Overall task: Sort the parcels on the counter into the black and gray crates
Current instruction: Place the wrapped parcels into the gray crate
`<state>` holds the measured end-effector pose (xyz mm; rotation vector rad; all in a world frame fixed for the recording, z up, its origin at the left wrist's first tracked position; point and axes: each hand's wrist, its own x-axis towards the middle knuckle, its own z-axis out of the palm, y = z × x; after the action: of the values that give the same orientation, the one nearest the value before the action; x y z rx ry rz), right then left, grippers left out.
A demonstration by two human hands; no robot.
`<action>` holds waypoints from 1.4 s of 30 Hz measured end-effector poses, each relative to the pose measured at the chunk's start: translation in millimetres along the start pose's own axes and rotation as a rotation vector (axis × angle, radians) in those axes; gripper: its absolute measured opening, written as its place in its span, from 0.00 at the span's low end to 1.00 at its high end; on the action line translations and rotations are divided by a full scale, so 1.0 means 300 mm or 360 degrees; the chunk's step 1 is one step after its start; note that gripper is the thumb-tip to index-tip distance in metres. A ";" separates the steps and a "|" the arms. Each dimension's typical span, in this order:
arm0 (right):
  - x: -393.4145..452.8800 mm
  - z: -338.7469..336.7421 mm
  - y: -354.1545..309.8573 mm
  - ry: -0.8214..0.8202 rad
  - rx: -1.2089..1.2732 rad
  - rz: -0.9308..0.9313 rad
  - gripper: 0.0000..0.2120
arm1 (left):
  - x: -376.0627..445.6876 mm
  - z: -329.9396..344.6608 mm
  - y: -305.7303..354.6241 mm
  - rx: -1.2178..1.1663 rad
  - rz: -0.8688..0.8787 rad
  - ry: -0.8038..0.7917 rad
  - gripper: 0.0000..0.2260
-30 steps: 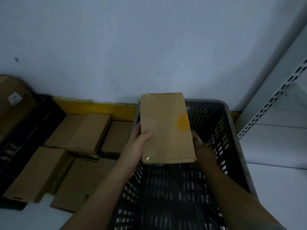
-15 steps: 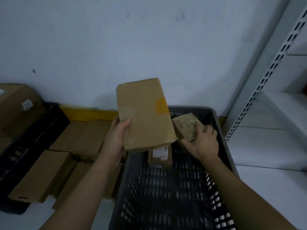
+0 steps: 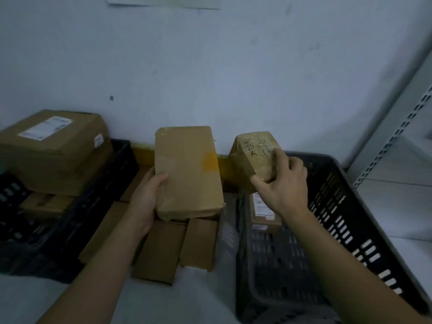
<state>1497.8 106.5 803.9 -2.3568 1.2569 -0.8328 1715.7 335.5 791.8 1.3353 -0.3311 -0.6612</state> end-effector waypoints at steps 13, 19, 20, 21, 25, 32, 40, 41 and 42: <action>-0.140 0.407 -0.293 -0.0310 0.0052 0.0263 0.42 | -0.051 -0.446 -0.224 0.0383 -0.0456 0.0107 0.11; -0.102 0.626 -0.267 -0.0452 0.0059 0.0475 0.42 | -0.008 -0.418 -0.396 0.1281 -0.0217 0.0329 0.22; -0.105 0.662 -0.253 -0.0477 0.0031 0.0514 0.42 | -0.015 -0.393 -0.435 0.1332 -0.0279 0.0210 0.29; -0.109 0.694 -0.239 -0.0492 0.0003 0.0543 0.42 | -0.019 -0.372 -0.469 0.1417 -0.0325 0.0113 0.35; -0.087 0.771 -0.194 -0.0513 -0.0062 0.0607 0.43 | 0.032 -0.362 -0.530 0.1973 -0.0320 -0.0089 0.51; -0.022 0.792 -0.149 -0.0538 -0.0081 0.0567 0.42 | 0.067 -0.327 -0.555 0.2114 -0.0530 -0.0301 0.58; -0.002 0.809 -0.144 -0.0435 -0.0123 0.0621 0.43 | 0.072 -0.278 -0.538 0.2582 -0.0338 -0.0057 0.52; 0.003 0.816 -0.152 -0.0435 -0.0153 0.0628 0.43 | 0.077 -0.268 -0.549 0.2632 -0.0361 -0.0073 0.52; 0.008 0.826 -0.161 -0.0442 -0.0173 0.0635 0.43 | 0.079 -0.260 -0.565 0.2676 -0.0383 -0.0101 0.52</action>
<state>1687.7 137.0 640.5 -2.0979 1.6014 -0.3080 1736.7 366.8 607.6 2.9803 -0.8766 -0.5687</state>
